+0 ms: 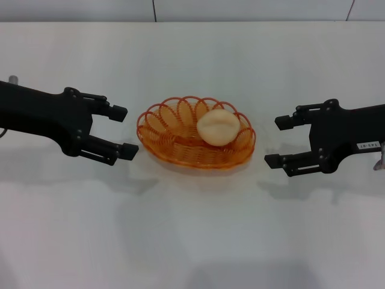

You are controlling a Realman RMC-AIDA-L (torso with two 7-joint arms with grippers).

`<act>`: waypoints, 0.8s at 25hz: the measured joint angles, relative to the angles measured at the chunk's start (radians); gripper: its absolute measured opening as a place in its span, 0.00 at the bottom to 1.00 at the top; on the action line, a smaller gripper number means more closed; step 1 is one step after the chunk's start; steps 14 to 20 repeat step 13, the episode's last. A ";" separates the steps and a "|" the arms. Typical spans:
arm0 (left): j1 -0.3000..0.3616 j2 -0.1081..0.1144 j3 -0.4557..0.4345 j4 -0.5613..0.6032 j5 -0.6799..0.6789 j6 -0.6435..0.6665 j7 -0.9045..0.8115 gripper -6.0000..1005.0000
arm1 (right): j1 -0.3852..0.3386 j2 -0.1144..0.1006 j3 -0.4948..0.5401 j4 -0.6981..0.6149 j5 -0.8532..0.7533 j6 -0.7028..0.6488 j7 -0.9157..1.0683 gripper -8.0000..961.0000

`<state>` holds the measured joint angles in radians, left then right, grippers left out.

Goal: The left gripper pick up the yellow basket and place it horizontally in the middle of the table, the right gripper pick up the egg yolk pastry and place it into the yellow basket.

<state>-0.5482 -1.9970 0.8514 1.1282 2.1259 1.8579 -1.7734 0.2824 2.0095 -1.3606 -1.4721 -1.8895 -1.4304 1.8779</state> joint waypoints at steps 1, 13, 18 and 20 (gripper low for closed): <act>0.000 0.000 0.000 0.000 0.000 0.001 0.000 0.86 | 0.001 0.000 0.000 0.000 0.000 -0.002 0.000 0.77; 0.000 0.000 0.000 -0.001 0.000 0.002 -0.001 0.86 | 0.003 0.000 0.000 -0.007 0.000 -0.018 0.004 0.77; 0.000 0.000 0.000 -0.001 0.000 0.002 -0.001 0.86 | 0.003 0.000 0.000 -0.007 0.000 -0.018 0.004 0.77; 0.000 0.000 0.000 -0.001 0.000 0.002 -0.001 0.86 | 0.003 0.000 0.000 -0.007 0.000 -0.018 0.004 0.77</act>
